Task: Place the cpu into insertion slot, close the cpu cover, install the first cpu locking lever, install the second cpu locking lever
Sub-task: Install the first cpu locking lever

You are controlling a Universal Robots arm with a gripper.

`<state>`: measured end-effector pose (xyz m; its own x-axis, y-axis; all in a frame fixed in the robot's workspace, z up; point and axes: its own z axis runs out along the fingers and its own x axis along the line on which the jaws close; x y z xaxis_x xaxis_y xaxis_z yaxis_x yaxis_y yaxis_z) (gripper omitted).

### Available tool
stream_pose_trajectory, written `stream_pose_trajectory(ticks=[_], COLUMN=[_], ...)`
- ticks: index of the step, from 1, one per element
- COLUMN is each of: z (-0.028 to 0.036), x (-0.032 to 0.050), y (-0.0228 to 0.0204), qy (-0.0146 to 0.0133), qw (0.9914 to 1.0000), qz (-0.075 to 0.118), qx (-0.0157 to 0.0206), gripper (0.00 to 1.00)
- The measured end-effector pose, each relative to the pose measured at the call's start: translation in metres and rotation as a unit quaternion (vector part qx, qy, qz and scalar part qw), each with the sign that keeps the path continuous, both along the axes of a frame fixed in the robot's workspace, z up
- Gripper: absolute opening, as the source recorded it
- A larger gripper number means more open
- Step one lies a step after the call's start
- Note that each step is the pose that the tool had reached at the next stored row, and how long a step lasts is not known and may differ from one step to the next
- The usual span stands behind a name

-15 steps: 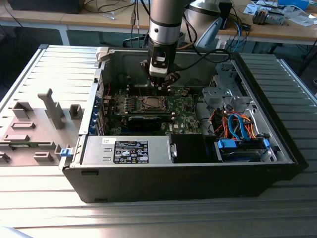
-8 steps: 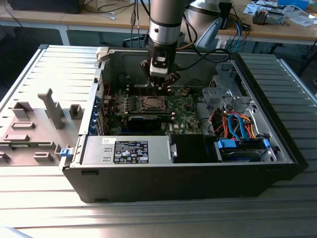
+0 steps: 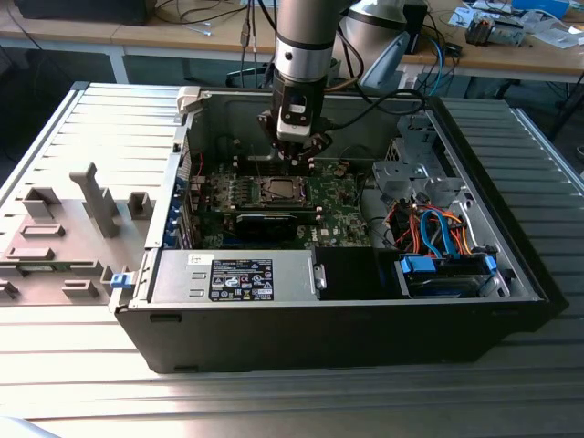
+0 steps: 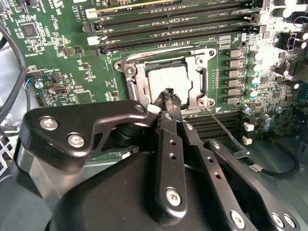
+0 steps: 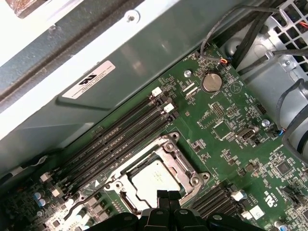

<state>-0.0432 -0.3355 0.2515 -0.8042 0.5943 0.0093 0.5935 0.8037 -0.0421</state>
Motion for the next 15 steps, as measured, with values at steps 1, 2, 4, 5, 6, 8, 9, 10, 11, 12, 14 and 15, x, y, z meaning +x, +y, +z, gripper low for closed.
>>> stream_pose_trajectory(ticks=[1, 2, 4, 5, 6, 8, 9, 10, 11, 12, 14, 15], z=[0.0, 0.0, 0.0, 0.0, 0.0, 0.0, 0.0, 0.0, 0.0, 0.0, 0.0, 0.0], x=[0.0, 0.0, 0.0, 0.0, 0.0, 0.0, 0.0, 0.0, 0.0, 0.0, 0.0, 0.0], y=[0.0, 0.0, 0.0, 0.0, 0.0, 0.0, 0.0, 0.0, 0.0, 0.0, 0.0, 0.0], qy=[0.0, 0.0, 0.0, 0.0, 0.0, 0.0, 0.0, 0.0, 0.0, 0.0, 0.0, 0.0], qw=[1.0, 1.0, 1.0, 0.99999, 0.99999, 0.99998, 0.99998, 0.99997, 0.99996, 0.99996, 0.99994, 0.99992], qz=[0.001, 0.001, 0.003, 0.004, 0.005, 0.006, 0.007, 0.008, 0.009, 0.009, 0.011, 0.012], qx=[0.0, 0.0, 0.0, 0.0, 0.0, 0.0, 0.0, 0.0, 0.0, 0.0, 0.0, 0.0], gripper=[0.11, 0.11, 0.11, 0.11, 0.11, 0.11, 0.11, 0.11, 0.11, 0.11, 0.11, 0.11])
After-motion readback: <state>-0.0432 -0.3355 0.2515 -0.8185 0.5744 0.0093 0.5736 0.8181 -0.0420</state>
